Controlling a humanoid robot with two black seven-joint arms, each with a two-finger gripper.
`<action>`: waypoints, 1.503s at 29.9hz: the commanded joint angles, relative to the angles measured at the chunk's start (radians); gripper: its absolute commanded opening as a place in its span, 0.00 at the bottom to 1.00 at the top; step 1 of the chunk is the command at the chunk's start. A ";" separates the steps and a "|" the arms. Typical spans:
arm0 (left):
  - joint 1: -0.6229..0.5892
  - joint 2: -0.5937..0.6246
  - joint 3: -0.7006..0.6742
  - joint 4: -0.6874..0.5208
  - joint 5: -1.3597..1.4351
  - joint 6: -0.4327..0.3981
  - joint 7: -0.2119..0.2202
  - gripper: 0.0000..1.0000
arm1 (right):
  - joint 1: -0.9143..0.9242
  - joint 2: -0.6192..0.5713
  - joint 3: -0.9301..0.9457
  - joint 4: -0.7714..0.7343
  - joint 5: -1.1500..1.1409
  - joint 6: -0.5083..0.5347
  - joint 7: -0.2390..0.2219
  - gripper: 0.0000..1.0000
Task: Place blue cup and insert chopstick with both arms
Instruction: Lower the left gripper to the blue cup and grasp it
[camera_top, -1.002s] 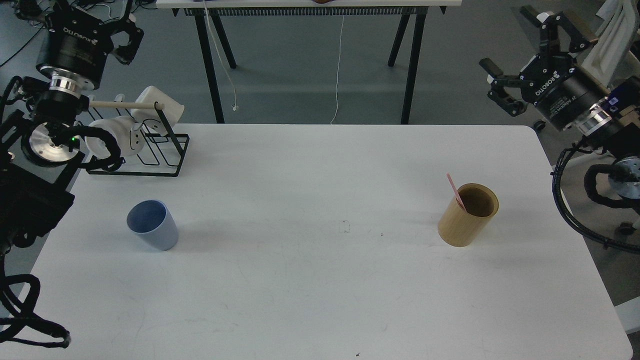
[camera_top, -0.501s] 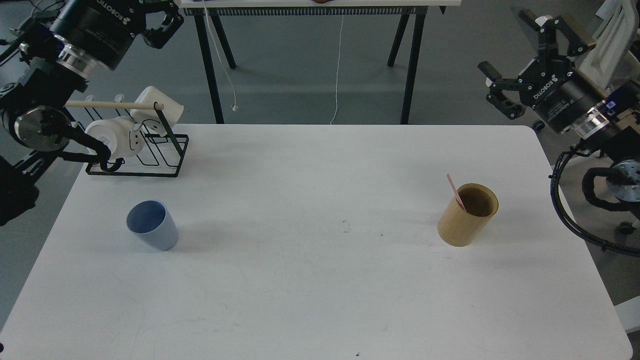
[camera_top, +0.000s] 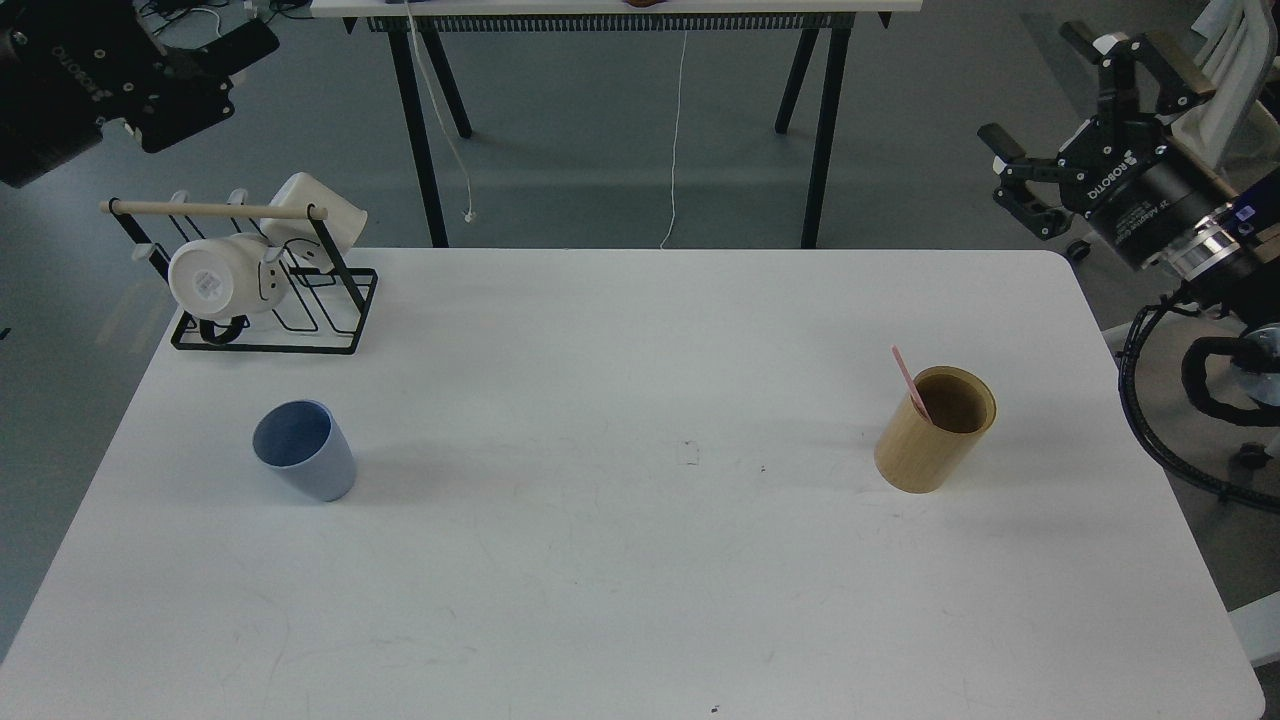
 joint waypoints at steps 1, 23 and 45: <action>0.007 -0.012 0.124 0.029 0.378 0.068 0.000 1.00 | -0.001 -0.002 0.012 0.001 0.000 0.000 0.001 0.99; 0.088 -0.199 0.390 0.437 0.948 0.344 0.000 0.99 | -0.025 -0.005 0.026 -0.006 0.000 0.000 0.001 0.99; 0.173 -0.297 0.399 0.550 0.948 0.349 0.000 0.87 | -0.036 -0.005 0.026 -0.019 0.000 0.000 0.001 0.99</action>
